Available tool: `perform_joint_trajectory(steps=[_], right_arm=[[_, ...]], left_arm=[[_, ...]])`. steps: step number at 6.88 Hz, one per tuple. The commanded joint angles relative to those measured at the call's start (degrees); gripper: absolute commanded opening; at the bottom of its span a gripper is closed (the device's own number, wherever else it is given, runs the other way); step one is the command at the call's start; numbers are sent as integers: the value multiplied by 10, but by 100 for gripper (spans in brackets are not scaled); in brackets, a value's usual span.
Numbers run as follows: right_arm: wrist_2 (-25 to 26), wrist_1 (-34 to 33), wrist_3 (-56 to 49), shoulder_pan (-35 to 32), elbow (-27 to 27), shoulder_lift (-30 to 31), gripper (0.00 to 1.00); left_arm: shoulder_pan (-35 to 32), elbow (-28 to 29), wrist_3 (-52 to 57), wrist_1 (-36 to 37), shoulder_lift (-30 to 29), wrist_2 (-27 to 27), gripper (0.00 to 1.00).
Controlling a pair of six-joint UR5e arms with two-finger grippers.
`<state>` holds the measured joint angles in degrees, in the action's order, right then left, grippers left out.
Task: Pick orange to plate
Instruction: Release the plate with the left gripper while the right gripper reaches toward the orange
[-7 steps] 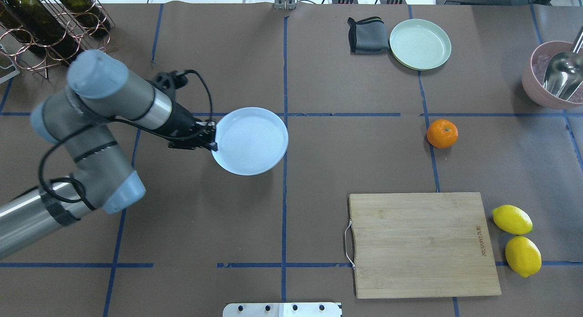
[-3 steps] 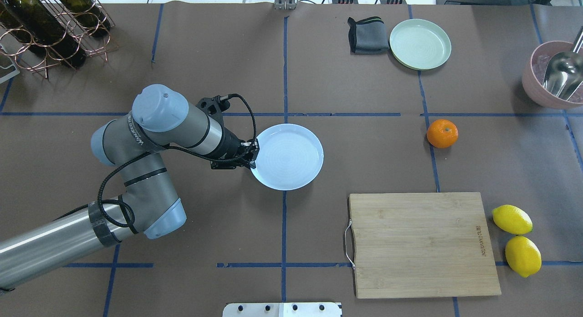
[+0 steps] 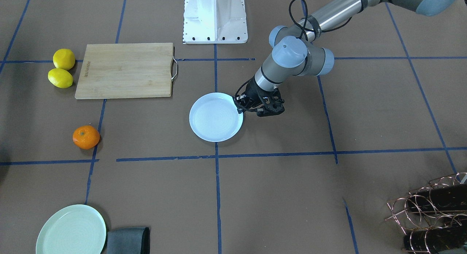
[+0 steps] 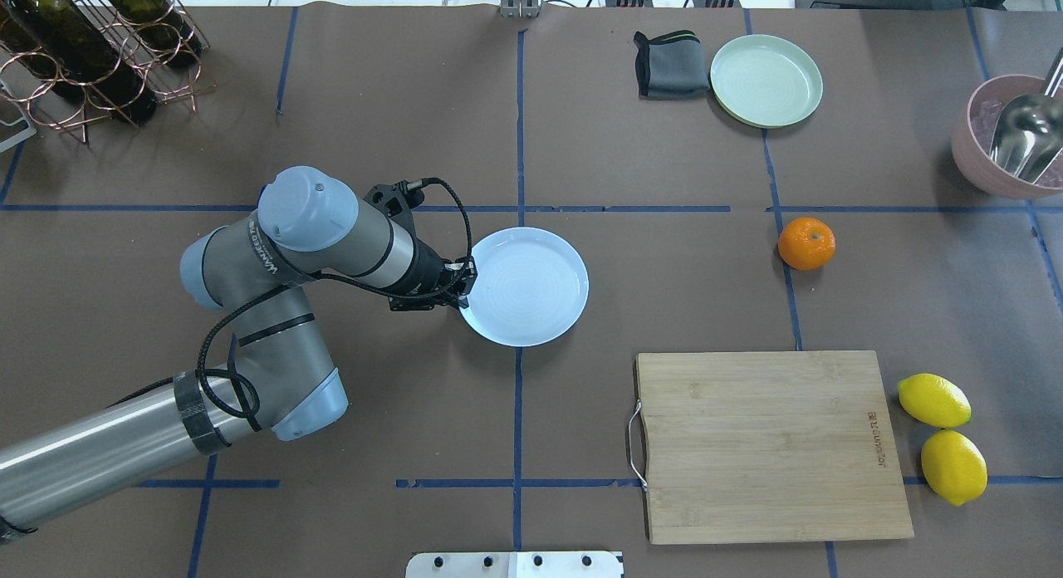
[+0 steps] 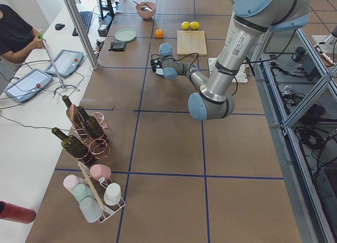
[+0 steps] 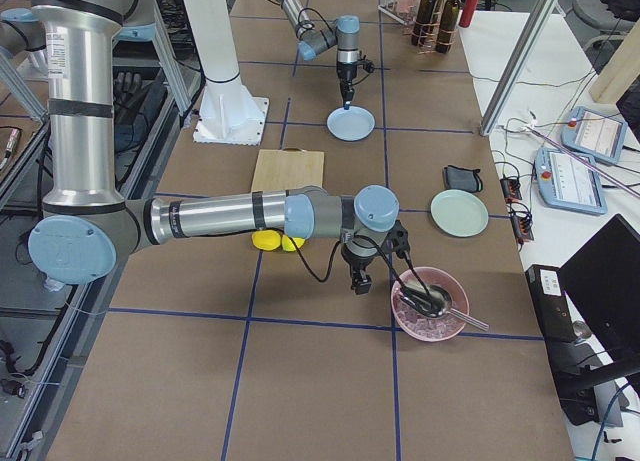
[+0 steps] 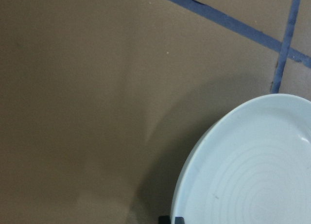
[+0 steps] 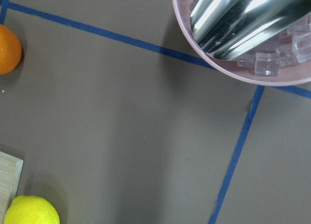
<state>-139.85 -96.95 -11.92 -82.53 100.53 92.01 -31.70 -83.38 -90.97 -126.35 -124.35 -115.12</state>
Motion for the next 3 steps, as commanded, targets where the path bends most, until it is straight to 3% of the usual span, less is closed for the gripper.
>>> perform_joint_trajectory(steps=[1,3], right_arm=[[0,1,61,54,39,-14,100],[6,2,216,124,53,-62,100]], left_arm=[[-5,-19,-3,-22,5,5,62],[-6,-42,-6,-22,12,5,66]])
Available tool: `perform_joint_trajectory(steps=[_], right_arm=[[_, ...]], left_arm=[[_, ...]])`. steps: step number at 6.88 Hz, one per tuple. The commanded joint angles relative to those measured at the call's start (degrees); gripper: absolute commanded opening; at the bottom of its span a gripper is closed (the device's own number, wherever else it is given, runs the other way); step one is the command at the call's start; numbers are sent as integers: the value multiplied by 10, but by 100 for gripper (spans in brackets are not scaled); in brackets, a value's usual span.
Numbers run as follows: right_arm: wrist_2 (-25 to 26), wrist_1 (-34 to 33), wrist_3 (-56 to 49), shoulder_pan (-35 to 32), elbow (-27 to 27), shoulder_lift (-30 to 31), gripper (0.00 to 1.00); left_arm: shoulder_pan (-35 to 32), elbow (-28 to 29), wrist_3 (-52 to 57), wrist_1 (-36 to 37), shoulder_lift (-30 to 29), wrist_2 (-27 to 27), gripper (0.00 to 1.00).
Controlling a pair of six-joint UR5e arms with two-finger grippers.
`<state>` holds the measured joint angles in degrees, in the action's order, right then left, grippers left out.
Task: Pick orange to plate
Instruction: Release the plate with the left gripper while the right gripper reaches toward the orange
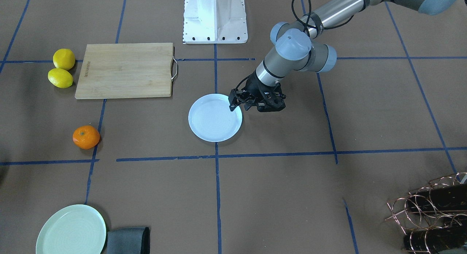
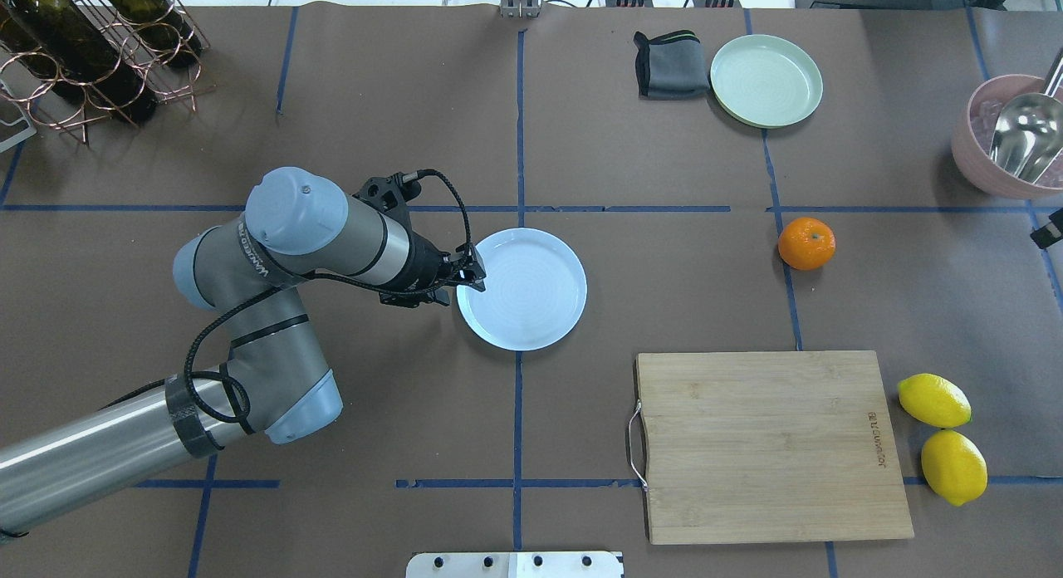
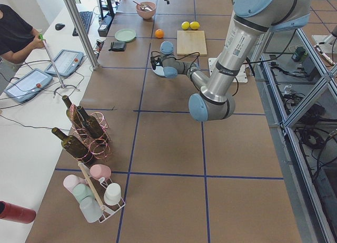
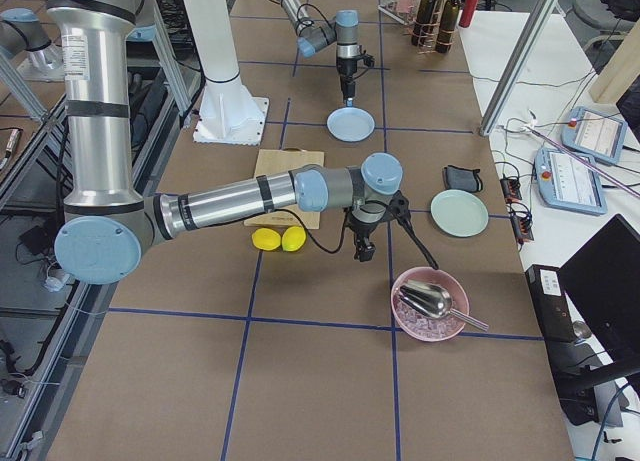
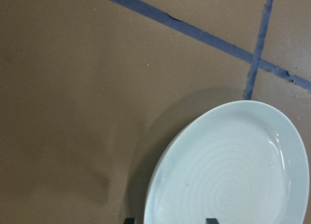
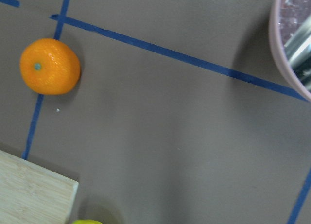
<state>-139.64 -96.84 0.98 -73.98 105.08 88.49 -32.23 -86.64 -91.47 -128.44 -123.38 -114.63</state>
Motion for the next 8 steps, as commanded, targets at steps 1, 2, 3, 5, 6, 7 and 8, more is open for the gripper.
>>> perform_joint_trajectory(steps=[1,2,3,5,6,7,8], right_arm=[[43,54,169,83,7,-46,100],[115,134,271,153,1,-46,100],[169,172,371,200,-2,-55,100],[210,199,446,227,-24,-87,100],[212,219,456,227,-45,-93,100],[227,260,492,235,-78,-107,100],[234,300,505,241,-100,-109,100]], left_arm=[[-1,-11,-2,-1,3,0,67],[0,-14,-3,-1,3,0,68],[0,-18,-14,-1,4,0,69],[0,-19,-14,-1,4,0,92],[0,-19,-14,-1,4,1,100],[1,-20,-14,-1,6,1,100],[1,-19,-14,-1,7,1,100]])
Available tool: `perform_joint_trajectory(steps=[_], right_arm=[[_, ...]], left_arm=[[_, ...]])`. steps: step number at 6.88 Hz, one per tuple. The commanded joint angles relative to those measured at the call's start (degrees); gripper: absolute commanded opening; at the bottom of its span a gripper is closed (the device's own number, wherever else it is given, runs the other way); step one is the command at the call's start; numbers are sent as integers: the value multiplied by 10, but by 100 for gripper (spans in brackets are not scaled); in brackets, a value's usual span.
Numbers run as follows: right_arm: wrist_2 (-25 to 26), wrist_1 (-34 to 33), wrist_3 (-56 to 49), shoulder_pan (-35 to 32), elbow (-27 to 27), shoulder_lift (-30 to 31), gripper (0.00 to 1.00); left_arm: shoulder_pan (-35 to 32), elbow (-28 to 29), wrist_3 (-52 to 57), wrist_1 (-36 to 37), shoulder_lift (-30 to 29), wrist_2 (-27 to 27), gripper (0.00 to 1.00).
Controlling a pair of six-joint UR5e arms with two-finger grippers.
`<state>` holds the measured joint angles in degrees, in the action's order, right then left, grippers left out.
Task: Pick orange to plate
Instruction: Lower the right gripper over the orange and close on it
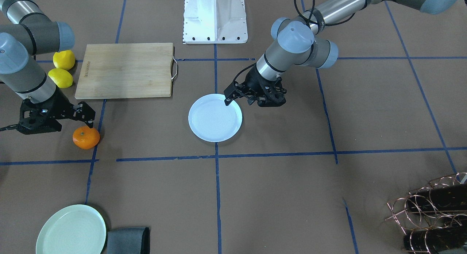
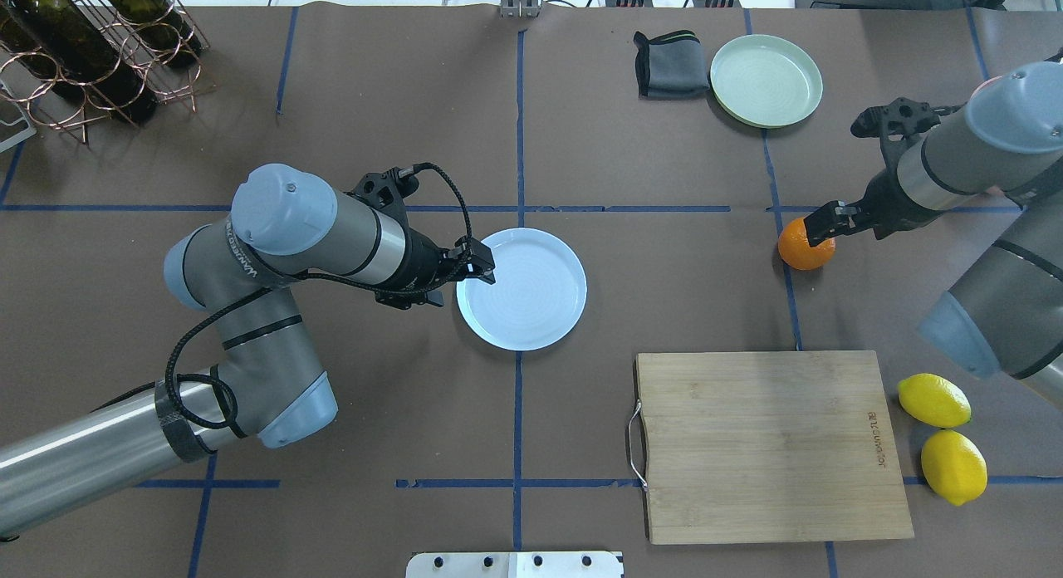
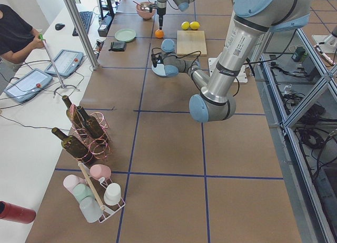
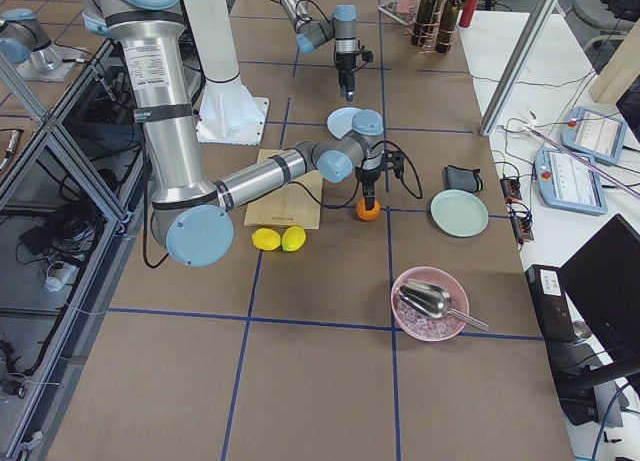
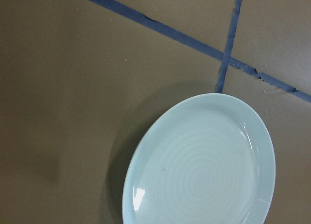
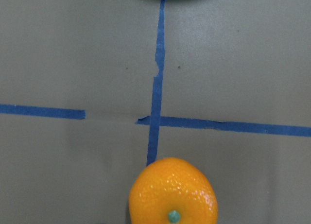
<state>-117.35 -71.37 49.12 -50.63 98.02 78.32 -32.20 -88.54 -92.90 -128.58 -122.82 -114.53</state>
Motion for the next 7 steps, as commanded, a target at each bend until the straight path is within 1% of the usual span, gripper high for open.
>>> perform_joint_trajectory(steps=[1,2,6,7], right_arm=[[12,50,24,9,-32,-6,100],[10,53,24,11,-49,-6,100],[12,53,23,29,-66,-8,100],[12,53,24,31,-72,-17,100]], left_arm=[[0,0,0,0,1,0,100],[0,0,0,-1,1,0,100],[1,-3,0,0,1,9,100],[1,-3,0,0,2,10,100]])
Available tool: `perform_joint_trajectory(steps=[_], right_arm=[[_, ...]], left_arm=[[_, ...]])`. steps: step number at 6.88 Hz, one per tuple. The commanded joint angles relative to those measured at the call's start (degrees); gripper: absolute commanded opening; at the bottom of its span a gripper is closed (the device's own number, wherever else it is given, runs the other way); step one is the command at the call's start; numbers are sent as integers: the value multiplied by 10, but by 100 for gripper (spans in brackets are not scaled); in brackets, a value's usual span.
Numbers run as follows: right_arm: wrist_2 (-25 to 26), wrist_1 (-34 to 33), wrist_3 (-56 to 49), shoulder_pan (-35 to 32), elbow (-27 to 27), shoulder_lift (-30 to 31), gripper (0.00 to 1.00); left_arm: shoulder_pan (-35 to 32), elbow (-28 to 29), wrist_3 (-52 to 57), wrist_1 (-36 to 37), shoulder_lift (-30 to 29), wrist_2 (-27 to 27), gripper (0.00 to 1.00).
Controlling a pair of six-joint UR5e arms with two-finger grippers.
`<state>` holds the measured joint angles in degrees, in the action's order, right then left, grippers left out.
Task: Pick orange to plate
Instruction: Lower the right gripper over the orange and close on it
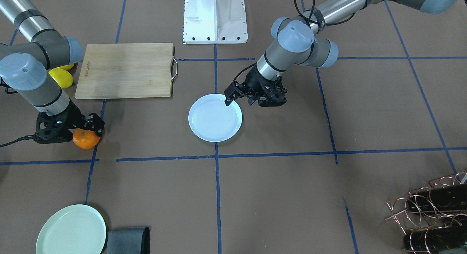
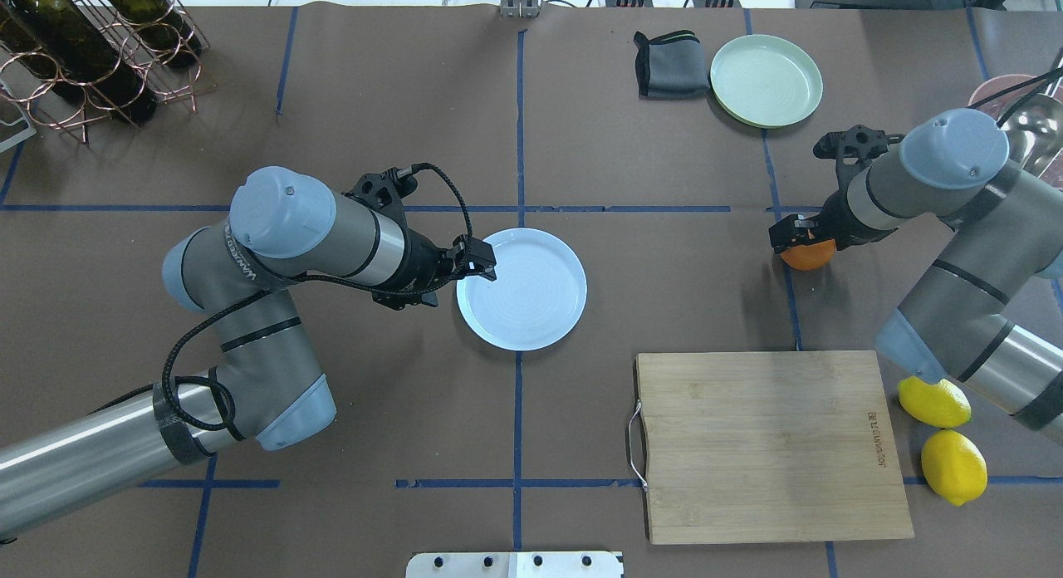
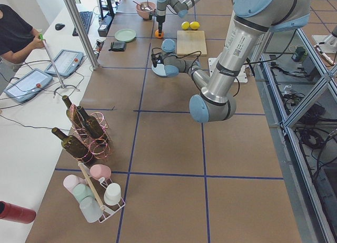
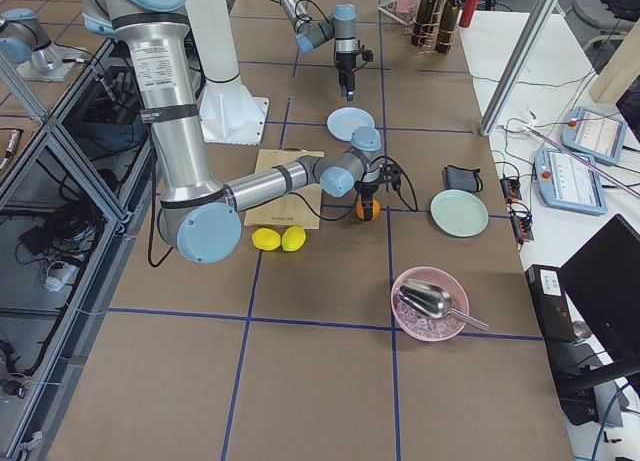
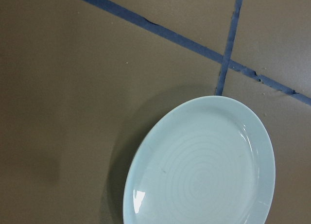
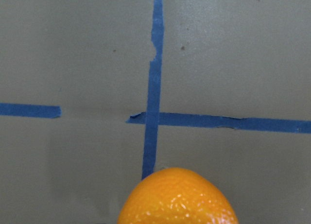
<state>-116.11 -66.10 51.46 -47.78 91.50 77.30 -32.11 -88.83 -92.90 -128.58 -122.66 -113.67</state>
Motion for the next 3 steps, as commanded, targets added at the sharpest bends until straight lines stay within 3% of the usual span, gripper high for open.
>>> perform_joint_trajectory(steps=[1,2,3], right_arm=[[1,-1,4,2,-8,-17,64],[1,-1,4,1,-8,-16,18],[-3,-2,7,1,8,-15,0]], left_arm=[[-1,0,0,0,1,1,100],[-1,-8,0,0,1,1,100],[-8,-59,0,4,11,0,100]])
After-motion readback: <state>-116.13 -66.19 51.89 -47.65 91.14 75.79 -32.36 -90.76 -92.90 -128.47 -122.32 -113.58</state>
